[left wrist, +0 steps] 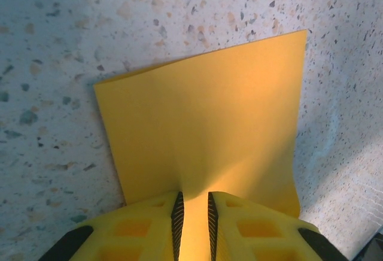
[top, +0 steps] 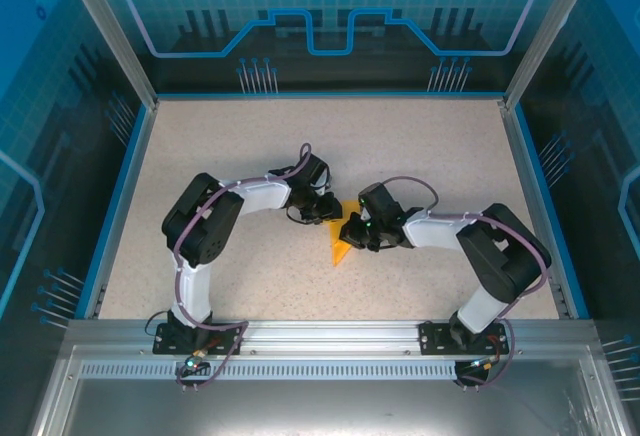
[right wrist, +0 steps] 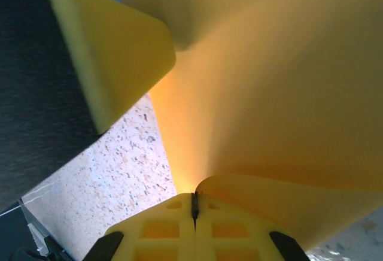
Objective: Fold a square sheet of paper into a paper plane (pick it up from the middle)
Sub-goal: Third fold the triangle at the center of the table.
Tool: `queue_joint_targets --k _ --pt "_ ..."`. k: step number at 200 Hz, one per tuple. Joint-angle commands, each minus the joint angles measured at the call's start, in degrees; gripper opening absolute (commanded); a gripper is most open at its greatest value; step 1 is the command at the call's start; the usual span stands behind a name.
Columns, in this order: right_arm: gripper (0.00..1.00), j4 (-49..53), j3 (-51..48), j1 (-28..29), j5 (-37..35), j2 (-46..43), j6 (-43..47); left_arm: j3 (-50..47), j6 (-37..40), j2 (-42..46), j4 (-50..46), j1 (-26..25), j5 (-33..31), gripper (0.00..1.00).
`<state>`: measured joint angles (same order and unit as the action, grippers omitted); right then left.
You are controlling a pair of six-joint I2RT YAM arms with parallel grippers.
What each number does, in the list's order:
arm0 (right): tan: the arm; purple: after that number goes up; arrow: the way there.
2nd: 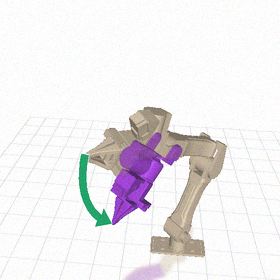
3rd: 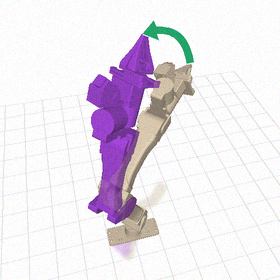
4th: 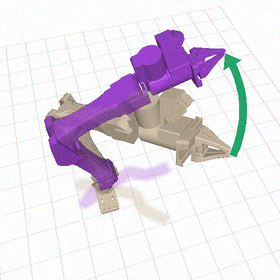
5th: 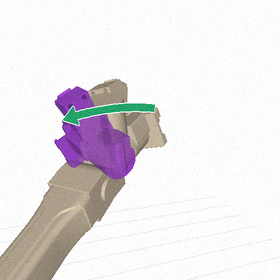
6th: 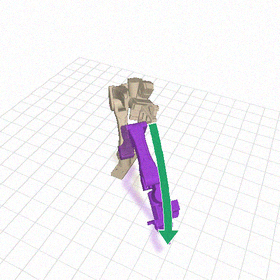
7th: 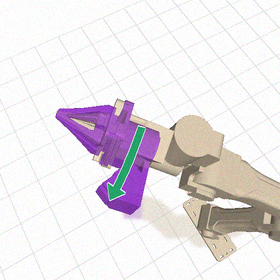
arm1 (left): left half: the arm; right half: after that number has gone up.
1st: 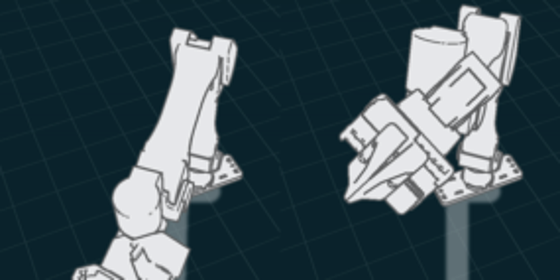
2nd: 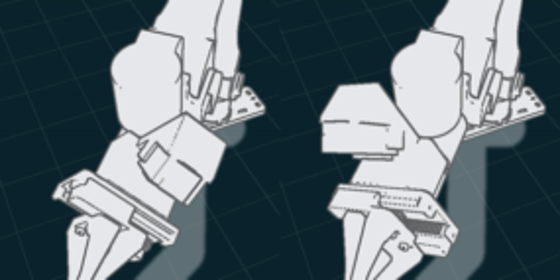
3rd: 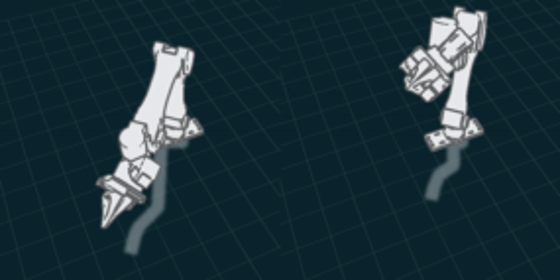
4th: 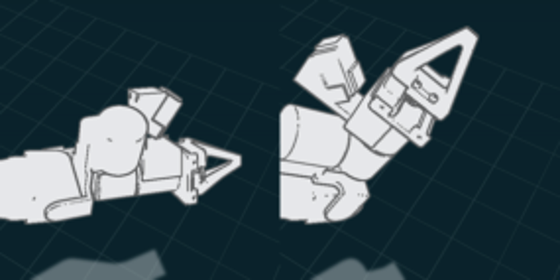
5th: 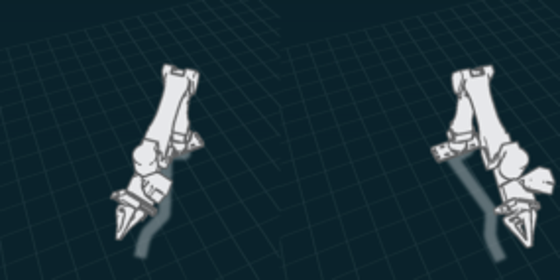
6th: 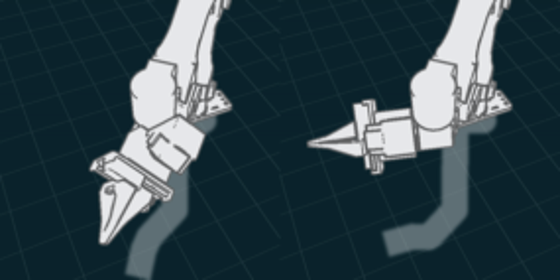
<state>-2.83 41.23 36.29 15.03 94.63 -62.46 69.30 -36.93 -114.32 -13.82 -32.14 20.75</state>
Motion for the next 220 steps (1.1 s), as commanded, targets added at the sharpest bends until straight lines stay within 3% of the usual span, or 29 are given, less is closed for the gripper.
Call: queue_joint_targets --k 1,220 --pt "0.02 -1.47 1.39 0.79 -0.31 1.42 1.06 0.51 1.68 -1.07 -2.61 0.28 -1.6 0.22" --pt "0.02 -2.97 1.39 0.62 -1.23 3.79 0.84 -0.82 1.59 -1.61 -2.52 0.23 -1.68 0.21"
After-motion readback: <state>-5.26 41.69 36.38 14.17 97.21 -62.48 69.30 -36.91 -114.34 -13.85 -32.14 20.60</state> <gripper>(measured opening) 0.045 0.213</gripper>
